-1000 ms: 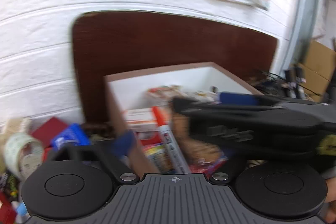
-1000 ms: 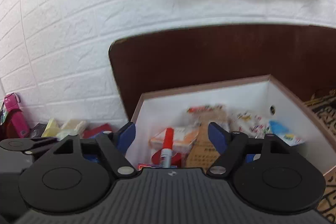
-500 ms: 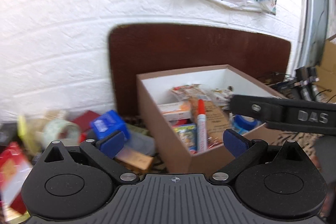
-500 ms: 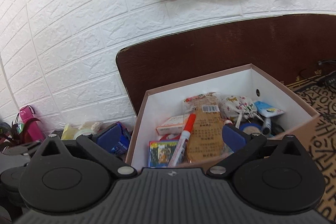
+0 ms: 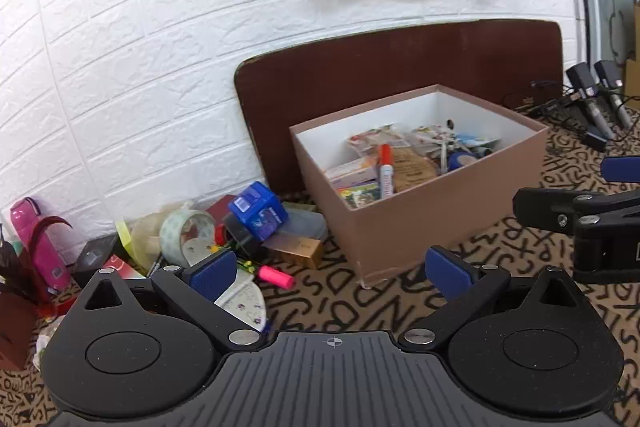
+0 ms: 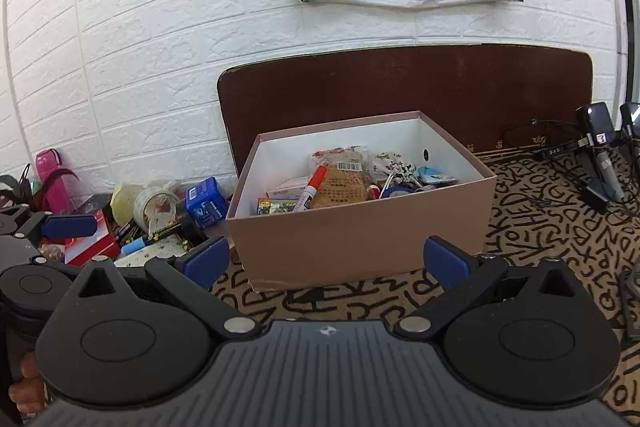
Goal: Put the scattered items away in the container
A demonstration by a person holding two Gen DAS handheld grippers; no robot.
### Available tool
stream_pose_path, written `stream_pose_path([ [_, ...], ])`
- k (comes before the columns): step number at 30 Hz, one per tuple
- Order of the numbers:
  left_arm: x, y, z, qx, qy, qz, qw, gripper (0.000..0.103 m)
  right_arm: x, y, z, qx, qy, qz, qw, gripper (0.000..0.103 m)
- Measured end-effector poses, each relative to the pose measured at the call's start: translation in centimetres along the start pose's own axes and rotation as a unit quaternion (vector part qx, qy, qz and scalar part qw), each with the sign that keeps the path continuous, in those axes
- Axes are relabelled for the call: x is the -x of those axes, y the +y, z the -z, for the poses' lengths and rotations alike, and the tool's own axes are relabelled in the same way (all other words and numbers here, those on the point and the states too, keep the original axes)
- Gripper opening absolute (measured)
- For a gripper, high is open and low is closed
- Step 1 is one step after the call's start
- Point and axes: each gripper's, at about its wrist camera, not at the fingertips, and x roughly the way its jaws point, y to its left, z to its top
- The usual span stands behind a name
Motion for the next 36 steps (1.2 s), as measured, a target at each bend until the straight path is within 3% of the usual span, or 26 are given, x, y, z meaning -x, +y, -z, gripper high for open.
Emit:
stream_pose_path([
  [12, 2.1, -2.4, 0.5, -0.006, 0.017, 0.022, 0.9996, 0.103, 3.4, -0.8, 0.8, 0.031, 0.008, 0.026, 0.999, 0.103],
  [17, 2.2, -1.7, 0.4, 0.017, 0.025, 0.034, 0.999, 0.103, 4.0, -1.8, 0.8, 0.033, 0.006, 0.048, 0.998, 0.103],
  [25, 1.9, -1.0, 0.5, 0.031, 0.035, 0.044, 0.9979, 0.103, 3.1, -1.0, 1.7, 0.068, 0.038, 0.036, 0.996, 0.103],
  [36, 1.6, -0.4, 0.6, 0.047, 0.038, 0.049, 0.997, 0.103, 2.5, -0.9, 2.1, 0.068, 0.055, 0.031, 0.996, 0.103],
])
